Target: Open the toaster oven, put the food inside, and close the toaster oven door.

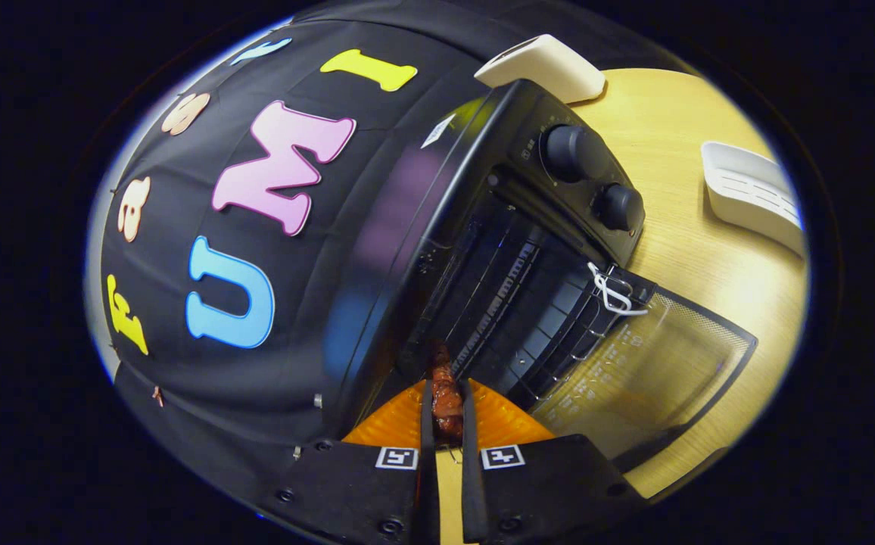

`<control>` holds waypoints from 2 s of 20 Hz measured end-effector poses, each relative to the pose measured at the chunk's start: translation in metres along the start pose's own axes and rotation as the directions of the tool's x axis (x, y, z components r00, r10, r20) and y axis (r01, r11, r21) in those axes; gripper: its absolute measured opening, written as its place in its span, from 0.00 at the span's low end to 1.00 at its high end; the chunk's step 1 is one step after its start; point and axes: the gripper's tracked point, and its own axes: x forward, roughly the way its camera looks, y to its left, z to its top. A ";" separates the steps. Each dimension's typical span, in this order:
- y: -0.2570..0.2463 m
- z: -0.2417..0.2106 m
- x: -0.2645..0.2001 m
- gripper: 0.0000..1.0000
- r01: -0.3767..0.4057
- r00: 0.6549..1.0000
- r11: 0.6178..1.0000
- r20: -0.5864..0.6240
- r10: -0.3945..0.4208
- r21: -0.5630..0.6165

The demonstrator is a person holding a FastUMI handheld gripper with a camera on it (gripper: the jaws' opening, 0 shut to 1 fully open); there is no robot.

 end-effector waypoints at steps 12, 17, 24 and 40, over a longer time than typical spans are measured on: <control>-0.026 0.002 0.017 0.66 0.148 0.985 0.974 0.067 -0.162 0.169; -0.026 -0.002 0.004 0.83 0.157 0.983 0.973 0.068 -0.170 0.169; -0.024 0.005 -0.012 0.98 0.133 0.984 0.978 0.094 -0.149 0.158; -0.028 -0.031 -0.089 0.98 0.120 0.988 0.959 0.128 -0.089 -0.258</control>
